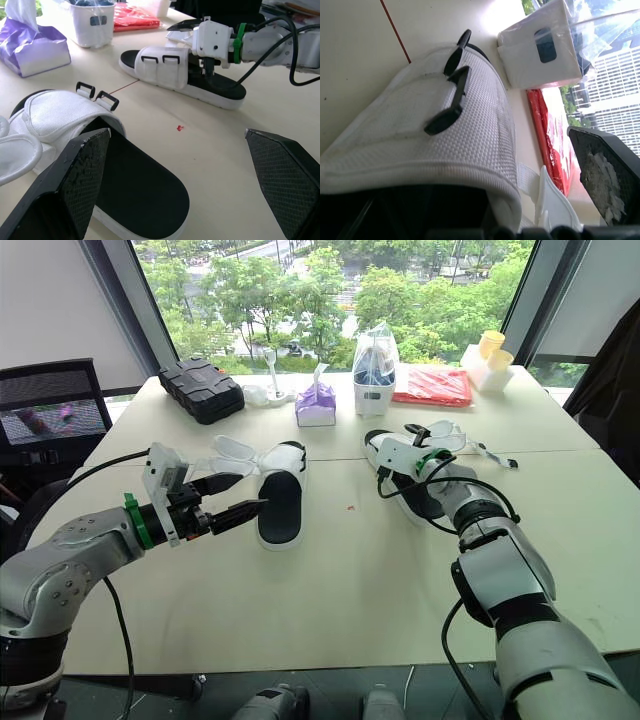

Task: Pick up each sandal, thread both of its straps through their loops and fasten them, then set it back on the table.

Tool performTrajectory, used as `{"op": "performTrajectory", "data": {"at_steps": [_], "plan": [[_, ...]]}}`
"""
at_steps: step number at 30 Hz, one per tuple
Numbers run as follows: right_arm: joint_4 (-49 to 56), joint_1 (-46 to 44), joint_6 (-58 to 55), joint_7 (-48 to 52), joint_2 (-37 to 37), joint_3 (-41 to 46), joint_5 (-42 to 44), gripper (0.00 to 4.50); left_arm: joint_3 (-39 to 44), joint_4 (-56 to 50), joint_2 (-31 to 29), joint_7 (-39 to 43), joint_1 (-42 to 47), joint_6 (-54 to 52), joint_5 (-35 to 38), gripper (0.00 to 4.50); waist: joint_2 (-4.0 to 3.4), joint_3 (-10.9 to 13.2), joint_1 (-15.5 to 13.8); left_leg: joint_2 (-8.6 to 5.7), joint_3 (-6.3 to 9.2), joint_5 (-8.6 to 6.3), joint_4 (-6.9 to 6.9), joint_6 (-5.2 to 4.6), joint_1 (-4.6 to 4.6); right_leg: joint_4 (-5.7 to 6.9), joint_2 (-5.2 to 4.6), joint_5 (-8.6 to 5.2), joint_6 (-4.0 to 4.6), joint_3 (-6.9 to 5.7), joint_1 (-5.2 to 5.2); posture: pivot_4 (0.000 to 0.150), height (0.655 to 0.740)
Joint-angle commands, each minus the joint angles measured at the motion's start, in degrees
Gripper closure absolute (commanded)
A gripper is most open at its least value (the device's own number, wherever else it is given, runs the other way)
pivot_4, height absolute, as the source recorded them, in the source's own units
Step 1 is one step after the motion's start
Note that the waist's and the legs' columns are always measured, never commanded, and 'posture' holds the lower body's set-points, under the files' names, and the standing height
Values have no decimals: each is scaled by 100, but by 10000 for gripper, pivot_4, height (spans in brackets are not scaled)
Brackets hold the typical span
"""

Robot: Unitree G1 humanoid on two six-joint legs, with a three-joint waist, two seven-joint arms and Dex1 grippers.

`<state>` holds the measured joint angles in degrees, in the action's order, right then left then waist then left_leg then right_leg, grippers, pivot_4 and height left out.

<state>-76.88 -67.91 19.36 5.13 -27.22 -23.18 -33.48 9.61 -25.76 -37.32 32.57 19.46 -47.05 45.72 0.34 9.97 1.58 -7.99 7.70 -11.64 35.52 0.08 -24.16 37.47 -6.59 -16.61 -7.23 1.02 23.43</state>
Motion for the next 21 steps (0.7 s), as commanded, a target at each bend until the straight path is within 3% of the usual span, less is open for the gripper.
{"op": "performTrajectory", "data": {"at_steps": [1,7,17,21], "plan": [[-25,-223,-27,-256,59,-84,-148,14276,181,-248,-13,-37,-64,54,75,0,0,0,25,0,0,0,-1,0,0,0,0,0,0,0,0,1500,7400],[-80,-259,-65,-422,127,-147,-279,44582,220,-345,15,-118,-139,75,85,0,0,0,102,0,3,1,-3,1,0,0,3,0,0,1,1,1500,7400],[-46,-304,125,-543,103,-133,-321,44582,153,-381,76,-151,-166,125,47,0,-1,0,102,2,3,3,-8,5,1,2,7,0,0,5,3,1500,7400],[521,-279,1694,-1079,-562,-827,-1082,44582,89,-309,162,-113,-163,192,-14,0,-2,1,91,0,3,3,-9,5,1,3,6,0,0,6,7,1500,7400]]}}
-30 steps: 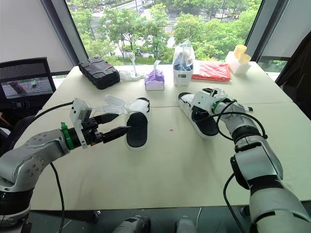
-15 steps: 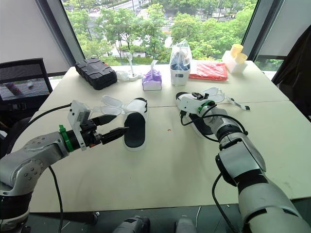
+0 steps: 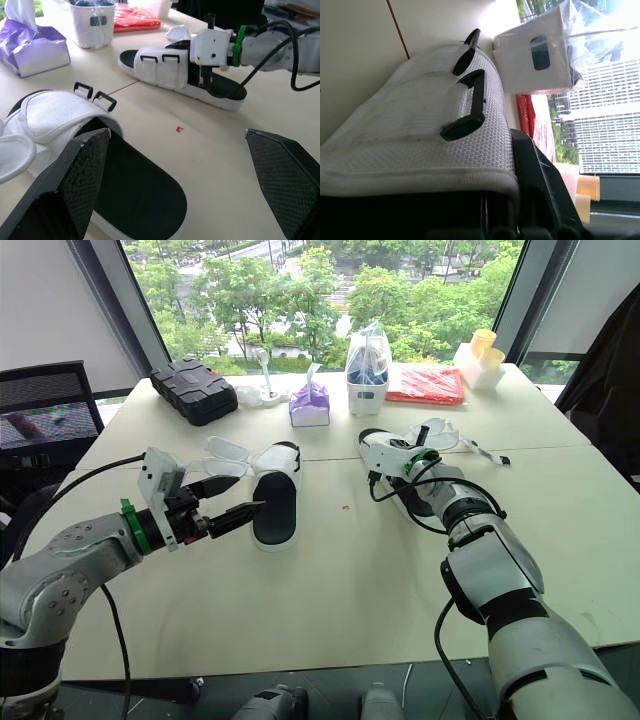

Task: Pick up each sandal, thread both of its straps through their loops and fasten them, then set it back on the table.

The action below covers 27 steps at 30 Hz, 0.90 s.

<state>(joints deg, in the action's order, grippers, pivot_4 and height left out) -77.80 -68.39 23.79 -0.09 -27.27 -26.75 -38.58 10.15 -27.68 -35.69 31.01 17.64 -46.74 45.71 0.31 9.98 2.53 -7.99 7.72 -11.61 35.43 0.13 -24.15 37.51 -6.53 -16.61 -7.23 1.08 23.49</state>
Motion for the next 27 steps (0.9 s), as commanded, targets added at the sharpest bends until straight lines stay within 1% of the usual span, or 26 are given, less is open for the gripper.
{"op": "performTrajectory", "data": {"at_steps": [1,3,7,10,13,18,27], "plan": [[875,-162,1859,-687,-833,-686,-817,44582,3,-95,7,72,22,171,-40,0,-1,1,-6,-1,0,0,-1,0,0,0,0,0,0,2,1,1500,7400],[1171,-90,2616,-838,-1188,-929,-1074,44582,-24,-58,25,111,39,175,-44,0,0,0,-4,-6,-2,0,-5,0,-1,10,-1,0,-1,7,12,1500,7400],[1962,15,3839,-1025,-1899,-1113,-1404,44582,-109,81,80,201,79,242,-97,0,0,0,4,-2,-8,6,-19,10,0,15,3,-1,-1,15,20,1500,7400],[2802,304,4797,-848,-2359,-998,-1323,44582,-209,172,150,260,142,300,-149,0,0,1,-1,0,-13,6,-21,11,0,23,5,-2,-1,22,28,1500,7400],[3410,651,5405,-526,-2631,-869,-1036,44582,-269,242,212,286,202,343,-209,0,0,1,2,1,-17,6,-21,11,0,24,6,-2,-2,26,28,1500,7400],[3961,1220,5663,54,-2771,-732,-375,44582,-310,238,272,319,177,363,-246,0,0,0,-5,4,-21,7,-19,10,5,25,8,-2,-1,29,25,1500,7400],[4493,1883,5348,856,-2622,-461,71,44582,-318,192,279,301,153,315,-258,0,0,0,-17,4,-22,7,-16,10,9,26,8,-2,-1,31,20,1500,7400]]}}
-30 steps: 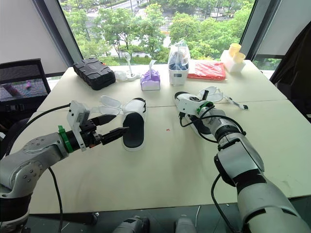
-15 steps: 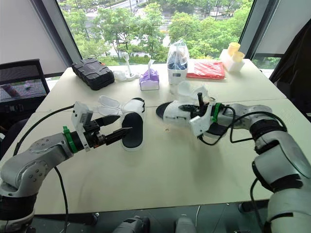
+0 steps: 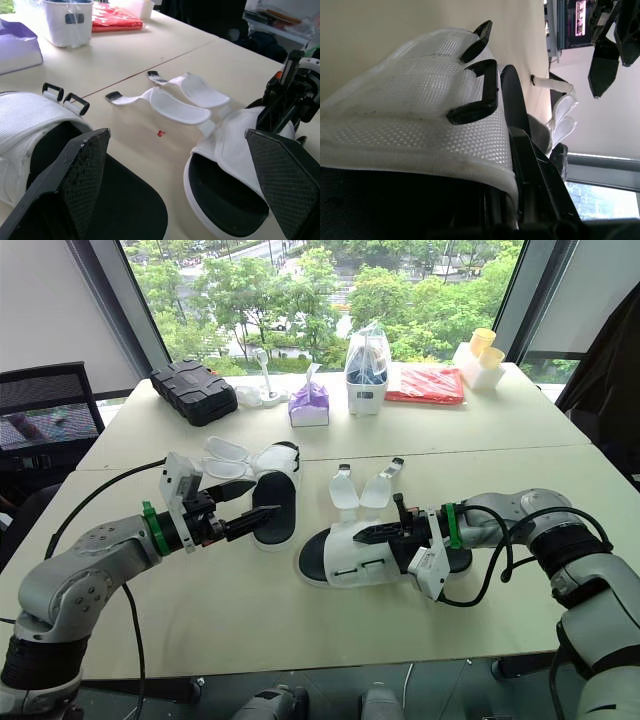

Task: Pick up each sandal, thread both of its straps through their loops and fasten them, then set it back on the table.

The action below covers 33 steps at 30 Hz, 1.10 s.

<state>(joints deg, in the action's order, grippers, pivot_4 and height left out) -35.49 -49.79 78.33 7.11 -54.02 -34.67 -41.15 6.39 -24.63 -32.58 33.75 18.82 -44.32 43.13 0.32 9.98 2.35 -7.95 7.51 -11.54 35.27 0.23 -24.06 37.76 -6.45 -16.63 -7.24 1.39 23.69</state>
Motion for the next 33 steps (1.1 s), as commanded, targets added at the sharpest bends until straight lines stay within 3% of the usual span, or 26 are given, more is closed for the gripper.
{"op": "performTrajectory", "data": {"at_steps": [1,7,10,16,17,22,25,31,32,33], "plan": [[304,71,-135,198,82,353,339,44582,50,-111,-46,37,34,64,-10,0,0,0,1,0,0,0,0,0,0,0,0,0,0,0,0,1500,7400],[356,268,-229,472,204,494,437,44582,48,-128,-33,4,79,27,4,0,0,0,0,1,0,0,0,0,4,1,0,0,0,0,-3,1500,7400],[314,259,-272,658,228,487,578,34346,-15,-114,-28,10,58,74,-77,0,0,0,-2,1,0,0,0,0,8,1,0,0,0,0,-7,1500,7400],[380,187,-203,1329,7,366,1251,3743,-253,-51,-40,125,-154,241,-382,0,0,0,-13,1,0,-1,-3,-1,27,-3,0,0,0,0,-27,1500,7400],[406,167,-237,1449,-60,401,1364,1018,-284,-56,-54,168,-177,259,-415,0,0,0,-19,1,0,-1,-3,-1,28,-3,-1,0,0,0,-28,1500,7400],[659,392,-655,2661,-730,113,2452,1018,-493,30,-197,551,-217,523,-714,0,0,0,-58,1,0,-1,-2,-2,28,-5,-1,0,1,0,-31,1500,7400],[1001,693,-1252,3481,-1177,120,3385,1018,-942,330,-324,915,-124,1360,-1459,0,0,0,-131,1,-1,-4,-4,-6,37,-16,-2,-1,1,0,-43,1500,7400],[1372,992,-3156,4616,-1422,861,4660,1018,-1570,1048,-119,1593,152,2445,-2117,0,-1,0,-159,1,-4,-23,-3,-38,46,-23,-8,-1,2,0,-58,1500,7400],[1412,1028,-3459,4708,-1402,1018,4791,0,-1611,1135,-72,1645,184,2521,-2167,5103,-1,0,-162,1,-4,-24,-4,-38,46,-23,-8,-1,2,-1,-56,1500,7400],[1475,1047,-3884,4717,-1365,1235,4933,0,-1703,1265,-38,1742,230,2674,-2275,7429,-1,0,-166,1,-4,-24,-4,-39,46,-22,-11,0,1,-1,-56,1500,7400]]}}
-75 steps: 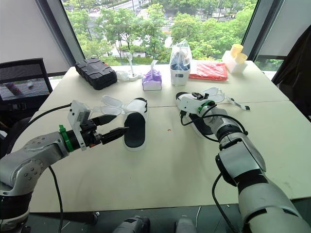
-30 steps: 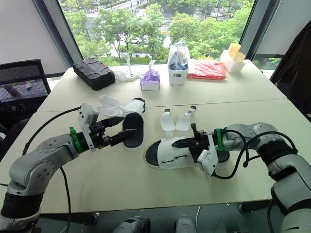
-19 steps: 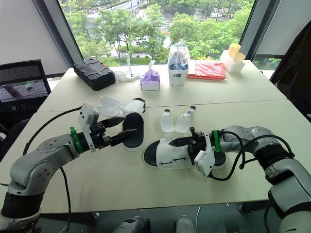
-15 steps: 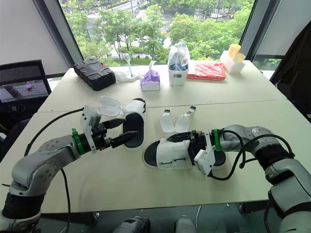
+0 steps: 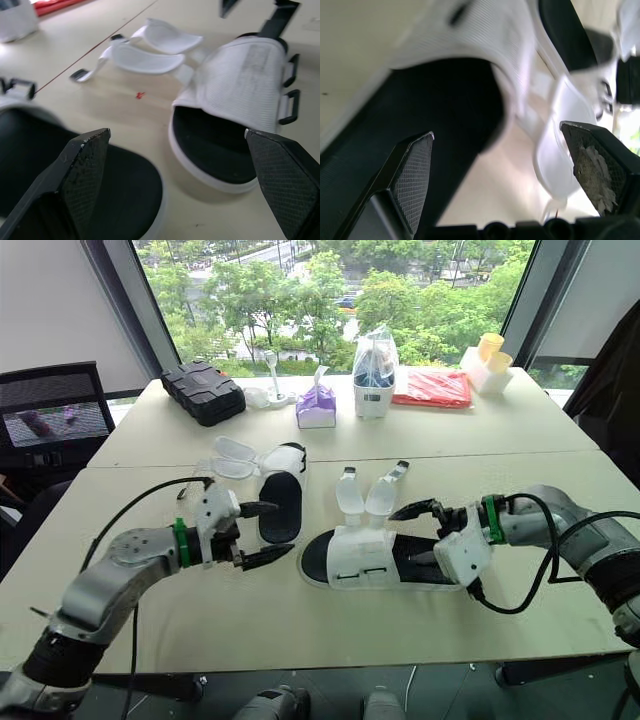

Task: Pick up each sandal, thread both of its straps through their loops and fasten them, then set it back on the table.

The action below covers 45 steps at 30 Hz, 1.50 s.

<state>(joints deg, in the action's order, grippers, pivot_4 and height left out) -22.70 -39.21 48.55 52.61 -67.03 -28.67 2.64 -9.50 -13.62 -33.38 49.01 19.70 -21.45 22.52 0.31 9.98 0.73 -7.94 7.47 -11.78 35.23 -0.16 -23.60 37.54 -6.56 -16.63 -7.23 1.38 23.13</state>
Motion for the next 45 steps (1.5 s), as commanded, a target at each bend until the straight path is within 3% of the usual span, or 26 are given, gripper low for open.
{"op": "performTrajectory", "data": {"at_steps": [1,7,14,22,27,32,39,45], "plan": [[283,20,-1217,181,-22,813,625,0,-164,257,58,296,164,506,-290,11971,0,0,-5,1,1,0,0,0,0,0,-3,0,0,0,0,1500,7400],[1342,676,-3261,-229,383,1844,1116,0,-467,953,387,828,478,904,-464,44155,0,-1,-19,2,2,-1,0,-2,0,0,-10,0,-1,-3,-1,1500,7400],[2047,986,-4594,-562,874,2471,1034,0,-881,1365,659,1274,703,941,-747,44675,0,-1,-15,-2,1,-1,3,-3,-2,0,-14,1,-2,-7,-1,1500,7400],[2007,932,-4966,-660,1193,2677,622,0,-1085,1778,849,1364,924,940,-1088,44675,1,-1,-11,-1,1,0,4,-2,-2,1,-13,1,-2,-10,-2,1500,7400],[2124,898,-5658,-519,1369,2791,835,0,-1072,1902,1069,1353,928,923,-1092,44675,2,-1,-15,-1,1,0,5,-2,-2,1,-13,1,-3,-10,-2,1500,7400],[1420,556,-7625,30,1662,2856,1630,0,-1009,1927,1342,1386,860,928,-960,44675,3,0,-10,-1,1,-1,10,-3,-2,0,-14,1,-3,-11,-6,1500,7400],[-316,-701,-9847,128,2436,3161,2346,0,-1027,1982,1363,1405,671,1039,-1065,44675,2,-1,7,0,2,0,7,-2,-2,1,-14,1,-2,-12,-3,1500,7400],[-1992,-1775,-10819,105,2697,2921,2046,0,-1086,2049,1372,1379,658,1116,-1170,44675,2,-1,-10,-4,3,0,10,-1,-5,0,-19,1,-2,-13,-4,1500,7400]]}}
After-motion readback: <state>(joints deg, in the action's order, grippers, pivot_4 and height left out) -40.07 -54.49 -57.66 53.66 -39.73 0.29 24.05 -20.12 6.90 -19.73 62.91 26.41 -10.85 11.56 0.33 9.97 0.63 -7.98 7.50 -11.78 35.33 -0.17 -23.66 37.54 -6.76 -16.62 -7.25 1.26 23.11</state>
